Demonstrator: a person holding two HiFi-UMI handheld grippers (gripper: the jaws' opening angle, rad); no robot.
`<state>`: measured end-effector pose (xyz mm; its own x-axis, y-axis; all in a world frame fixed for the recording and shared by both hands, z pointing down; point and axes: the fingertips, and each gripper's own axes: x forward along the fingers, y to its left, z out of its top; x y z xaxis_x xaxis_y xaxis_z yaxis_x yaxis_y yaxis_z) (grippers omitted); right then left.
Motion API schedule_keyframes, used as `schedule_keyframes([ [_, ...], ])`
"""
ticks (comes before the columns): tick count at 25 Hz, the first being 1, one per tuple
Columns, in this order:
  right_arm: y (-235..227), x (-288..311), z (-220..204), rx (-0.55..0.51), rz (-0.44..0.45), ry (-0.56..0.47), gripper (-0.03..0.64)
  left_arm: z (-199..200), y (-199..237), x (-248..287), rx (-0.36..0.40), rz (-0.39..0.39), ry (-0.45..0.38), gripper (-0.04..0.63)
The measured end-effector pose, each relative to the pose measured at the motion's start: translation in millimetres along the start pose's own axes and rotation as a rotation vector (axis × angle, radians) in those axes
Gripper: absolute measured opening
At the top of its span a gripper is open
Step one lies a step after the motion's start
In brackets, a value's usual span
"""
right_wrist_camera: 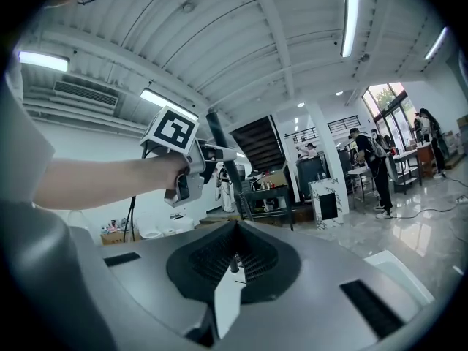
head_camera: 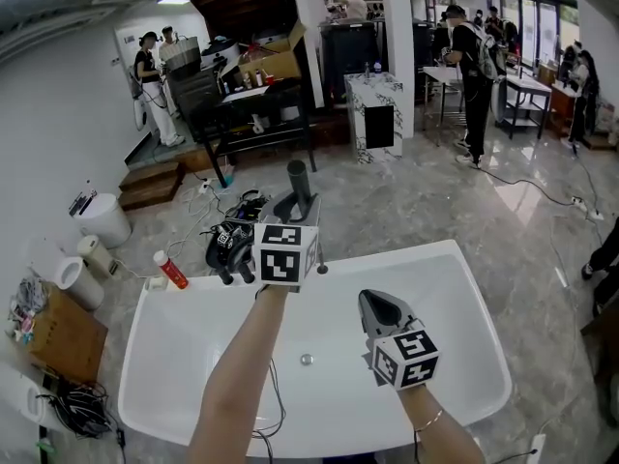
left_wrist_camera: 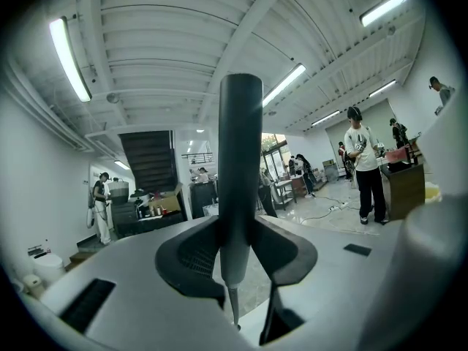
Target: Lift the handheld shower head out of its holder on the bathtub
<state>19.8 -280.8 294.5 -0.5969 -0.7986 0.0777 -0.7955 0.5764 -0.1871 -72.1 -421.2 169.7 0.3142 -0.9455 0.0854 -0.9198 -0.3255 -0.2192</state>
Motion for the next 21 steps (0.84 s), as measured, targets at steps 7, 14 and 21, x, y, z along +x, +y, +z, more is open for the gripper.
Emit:
schedule_keyframes([
  [7, 6.7, -12.8, 10.7, -0.011, -0.007, 0.006, 0.005, 12.2, -2.5, -12.1, 0.004, 0.006, 0.002, 0.150],
  [14, 13.2, -14.4, 10.9, -0.023, -0.002, 0.006, 0.005, 10.6, 0.1, -17.4, 0.000, 0.008, 0.001, 0.150],
  [21, 24.2, -23.4, -7.5, -0.025, 0.000, 0.002, 0.005, -4.1, -4.3, -33.5, 0.007, 0.005, -0.004, 0.150],
])
